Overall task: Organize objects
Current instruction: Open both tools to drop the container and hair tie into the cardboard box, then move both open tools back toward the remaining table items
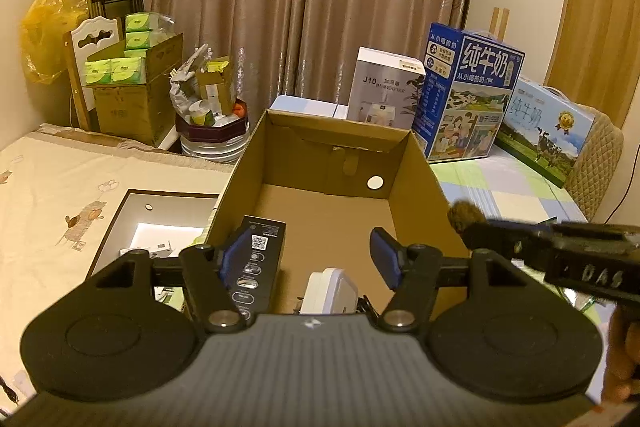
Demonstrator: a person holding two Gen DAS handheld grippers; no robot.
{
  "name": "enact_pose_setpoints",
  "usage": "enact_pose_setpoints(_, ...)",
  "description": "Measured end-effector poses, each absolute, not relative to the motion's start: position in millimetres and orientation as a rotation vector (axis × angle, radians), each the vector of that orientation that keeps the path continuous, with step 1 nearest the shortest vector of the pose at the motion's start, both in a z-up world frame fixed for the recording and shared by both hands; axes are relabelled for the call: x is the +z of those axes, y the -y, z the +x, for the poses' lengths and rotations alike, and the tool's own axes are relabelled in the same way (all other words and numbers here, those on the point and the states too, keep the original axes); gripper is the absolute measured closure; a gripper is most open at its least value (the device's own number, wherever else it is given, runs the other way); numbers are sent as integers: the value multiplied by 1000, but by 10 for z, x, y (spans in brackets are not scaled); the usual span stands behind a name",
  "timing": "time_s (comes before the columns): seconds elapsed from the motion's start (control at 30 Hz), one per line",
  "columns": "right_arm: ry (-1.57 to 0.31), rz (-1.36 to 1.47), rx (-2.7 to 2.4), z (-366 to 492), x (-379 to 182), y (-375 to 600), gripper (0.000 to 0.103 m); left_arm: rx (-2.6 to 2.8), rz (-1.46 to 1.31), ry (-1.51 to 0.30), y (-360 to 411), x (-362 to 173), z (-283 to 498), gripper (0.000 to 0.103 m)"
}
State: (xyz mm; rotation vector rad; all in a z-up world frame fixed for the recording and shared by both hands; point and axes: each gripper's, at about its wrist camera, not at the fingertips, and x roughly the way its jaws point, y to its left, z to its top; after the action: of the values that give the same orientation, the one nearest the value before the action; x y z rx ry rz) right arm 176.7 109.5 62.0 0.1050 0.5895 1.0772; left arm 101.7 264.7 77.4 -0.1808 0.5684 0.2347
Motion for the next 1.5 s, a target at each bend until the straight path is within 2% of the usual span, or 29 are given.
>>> enact_pose_setpoints(0.27, -573, 163, 1033, 1897, 728, -951, 32, 252, -194, -573, -2700, 744, 981, 37)
enact_pose_setpoints(0.5, -574, 134, 1004, 1901, 696, -796, 32, 224, -173, -575, -2586, 747, 1015, 28)
enact_pose_setpoints(1.07, -542, 61, 895, 1827, 706, -224, 32, 182, -146, -562, -2284, 802, 1035, 20)
enact_pose_setpoints(1.4, -589, 14, 751, 1827, 514, 197, 32, 110, -88, -453, -1905, 955, 1060, 1)
enact_pose_setpoints(1.5, -576, 8, 710, 1846, 504, 368, 32, 59, -36, -444, -1672, 975, 1119, 1)
